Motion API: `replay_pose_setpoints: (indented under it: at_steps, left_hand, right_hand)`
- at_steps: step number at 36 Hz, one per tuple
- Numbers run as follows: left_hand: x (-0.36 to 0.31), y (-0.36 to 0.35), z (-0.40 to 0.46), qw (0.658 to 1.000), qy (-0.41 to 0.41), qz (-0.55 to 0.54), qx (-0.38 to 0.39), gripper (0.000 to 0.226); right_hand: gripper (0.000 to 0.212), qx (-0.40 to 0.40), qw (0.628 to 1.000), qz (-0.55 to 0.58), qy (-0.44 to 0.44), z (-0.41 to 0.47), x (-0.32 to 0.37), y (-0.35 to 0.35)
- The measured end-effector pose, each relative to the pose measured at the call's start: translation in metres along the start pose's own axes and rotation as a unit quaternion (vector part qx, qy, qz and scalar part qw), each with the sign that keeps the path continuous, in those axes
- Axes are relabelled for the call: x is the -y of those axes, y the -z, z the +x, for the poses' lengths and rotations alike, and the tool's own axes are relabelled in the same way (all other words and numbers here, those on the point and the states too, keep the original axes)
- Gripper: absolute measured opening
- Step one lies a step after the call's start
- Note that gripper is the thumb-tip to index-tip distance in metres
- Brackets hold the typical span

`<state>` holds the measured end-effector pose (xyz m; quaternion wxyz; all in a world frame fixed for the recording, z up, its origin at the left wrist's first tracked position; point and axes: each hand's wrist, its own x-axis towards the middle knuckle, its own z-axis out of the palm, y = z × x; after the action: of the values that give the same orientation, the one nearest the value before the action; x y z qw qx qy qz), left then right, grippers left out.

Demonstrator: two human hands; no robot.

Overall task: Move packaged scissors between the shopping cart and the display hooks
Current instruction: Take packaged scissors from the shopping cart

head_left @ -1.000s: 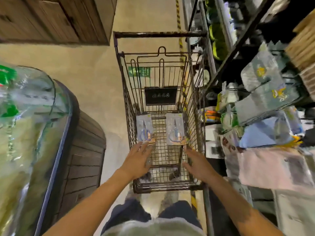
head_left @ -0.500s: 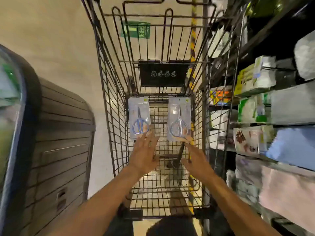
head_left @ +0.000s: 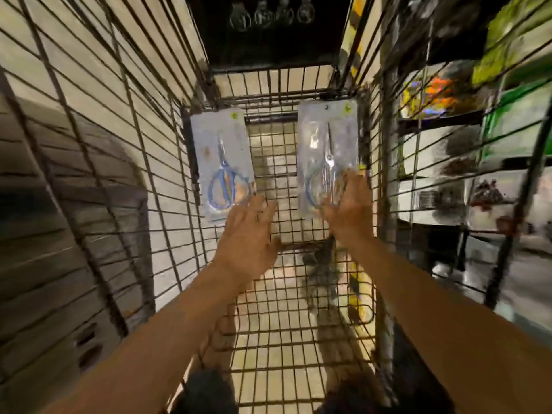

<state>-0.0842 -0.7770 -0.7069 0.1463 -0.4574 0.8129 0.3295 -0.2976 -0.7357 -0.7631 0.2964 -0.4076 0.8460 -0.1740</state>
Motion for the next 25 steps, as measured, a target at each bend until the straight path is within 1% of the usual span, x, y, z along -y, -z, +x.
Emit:
replay_pose_setpoints:
  at_steps: [2, 6, 8, 10, 13, 15, 16, 17, 19, 21, 23, 25]
  left_hand:
    - [0.005, 0.001, 0.001, 1.000, -0.007, 0.004, 0.004, 0.076]
    - [0.009, 0.007, -0.001, 1.000, 0.015, -0.011, 0.022, 0.077]
    - [0.010, 0.010, -0.002, 0.999, 0.019, -0.013, 0.030, 0.076]
    - [0.011, 0.012, -0.004, 0.999, 0.020, -0.023, 0.032, 0.075]
    - [0.011, 0.014, -0.006, 0.998, 0.032, -0.038, 0.031, 0.072]
    - [0.011, 0.015, -0.006, 0.998, 0.041, -0.038, 0.034, 0.072]
    - [0.011, 0.016, -0.006, 0.998, 0.044, -0.040, 0.036, 0.072]
    - [0.011, 0.017, -0.006, 0.997, 0.047, -0.047, 0.033, 0.071]
    - [0.009, 0.020, -0.007, 0.996, 0.050, -0.075, 0.021, 0.070]
    - [0.008, 0.022, -0.008, 0.992, 0.061, -0.110, 0.019, 0.069]
    - [0.007, 0.024, -0.007, 0.981, 0.082, -0.175, 0.024, 0.069]
    - [0.006, 0.029, -0.005, 0.951, 0.123, -0.284, 0.030, 0.068]
  right_hand:
    - [0.066, -0.001, 0.999, 0.012, -0.036, 0.008, -0.003, -0.006]
    - [0.070, -0.011, 0.996, 0.016, -0.088, 0.018, -0.005, -0.015]
    - [0.078, -0.029, 0.995, 0.023, -0.097, 0.018, -0.001, -0.016]
    - [0.093, -0.045, 0.992, 0.026, -0.117, 0.016, 0.006, -0.012]
    - [0.107, -0.068, 0.989, -0.004, -0.134, 0.012, 0.016, -0.006]
    - [0.110, -0.051, 0.987, 0.039, -0.147, 0.011, 0.019, -0.002]
    - [0.106, -0.022, 0.985, 0.072, -0.158, 0.011, 0.019, -0.001]
    - [0.097, 0.011, 0.982, 0.093, -0.163, 0.011, 0.019, 0.000]
    - [0.070, 0.071, 0.980, 0.094, -0.161, 0.012, 0.016, 0.002]
    - [0.051, 0.099, 0.978, 0.101, -0.152, 0.013, 0.017, 0.006]
    - [0.050, 0.115, 0.971, 0.144, -0.154, 0.013, 0.020, 0.009]
    - [0.056, 0.128, 0.957, 0.201, -0.164, 0.008, 0.026, 0.013]
